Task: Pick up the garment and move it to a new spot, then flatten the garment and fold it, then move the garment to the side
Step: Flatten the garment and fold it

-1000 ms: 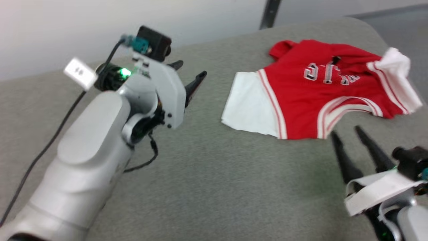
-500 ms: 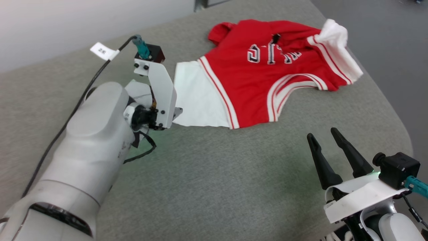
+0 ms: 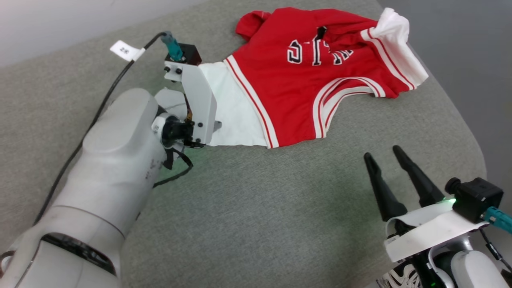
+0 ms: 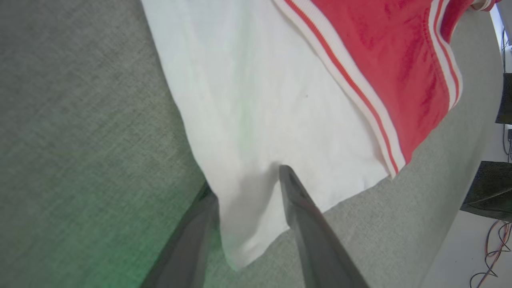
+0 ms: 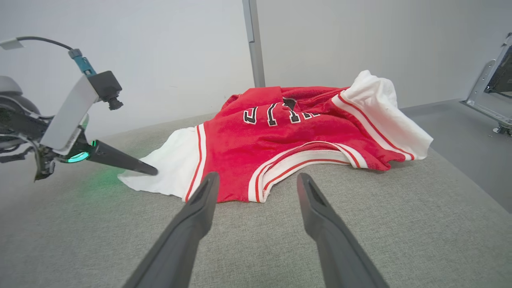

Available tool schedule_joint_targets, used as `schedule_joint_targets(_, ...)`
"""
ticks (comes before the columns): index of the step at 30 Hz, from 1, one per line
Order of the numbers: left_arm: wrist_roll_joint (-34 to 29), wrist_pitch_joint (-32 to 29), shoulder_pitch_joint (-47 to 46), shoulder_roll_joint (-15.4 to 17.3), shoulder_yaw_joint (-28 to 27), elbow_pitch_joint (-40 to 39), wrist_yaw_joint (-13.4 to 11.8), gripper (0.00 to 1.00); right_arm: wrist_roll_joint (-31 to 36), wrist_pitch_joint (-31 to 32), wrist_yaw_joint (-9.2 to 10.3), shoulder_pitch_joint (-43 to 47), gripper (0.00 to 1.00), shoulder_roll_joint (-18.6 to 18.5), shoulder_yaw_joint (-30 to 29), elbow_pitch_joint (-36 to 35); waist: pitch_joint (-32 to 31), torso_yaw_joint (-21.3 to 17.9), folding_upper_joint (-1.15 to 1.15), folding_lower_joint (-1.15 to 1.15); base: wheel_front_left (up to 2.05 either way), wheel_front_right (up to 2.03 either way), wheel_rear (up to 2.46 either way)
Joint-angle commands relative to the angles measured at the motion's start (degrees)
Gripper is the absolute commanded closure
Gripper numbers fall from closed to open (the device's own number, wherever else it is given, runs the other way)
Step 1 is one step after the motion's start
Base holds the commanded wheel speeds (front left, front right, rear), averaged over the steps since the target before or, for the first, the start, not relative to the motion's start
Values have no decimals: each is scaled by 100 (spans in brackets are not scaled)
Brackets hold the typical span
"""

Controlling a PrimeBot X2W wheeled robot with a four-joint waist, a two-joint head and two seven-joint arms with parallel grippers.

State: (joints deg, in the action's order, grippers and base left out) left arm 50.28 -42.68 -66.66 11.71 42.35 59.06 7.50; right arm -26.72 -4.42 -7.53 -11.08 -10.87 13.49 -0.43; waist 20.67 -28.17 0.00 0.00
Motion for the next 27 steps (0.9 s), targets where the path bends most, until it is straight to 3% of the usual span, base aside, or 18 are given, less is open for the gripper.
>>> schedule_joint_targets(1,59,-58,174,-80,73,39,-8,100,9,6,7,-40,0,-8,-42,-8,-12,75,0,0,0,0,0)
schedule_joint_targets(7,196,114,10,2,85,14,-11,100,78,85,7,-12,0,-86,-128,-135,-167,484,0,0,0,0,0)
schedule_joint_targets(14,465,-127,8,328,114,-133,-11,100,157,349,8,148,0,-204,-392,-371,-505,1299,0,0,0,0,0)
schedule_joint_targets(21,702,-439,333,971,188,-579,-11,100,202,657,7,261,0,-305,-516,-651,-762,2030,0,0,0,0,0)
schedule_joint_targets(27,812,-626,707,1549,142,-862,-49,100,229,893,8,377,0,-332,-601,-842,-910,2433,0,0,0,0,0)
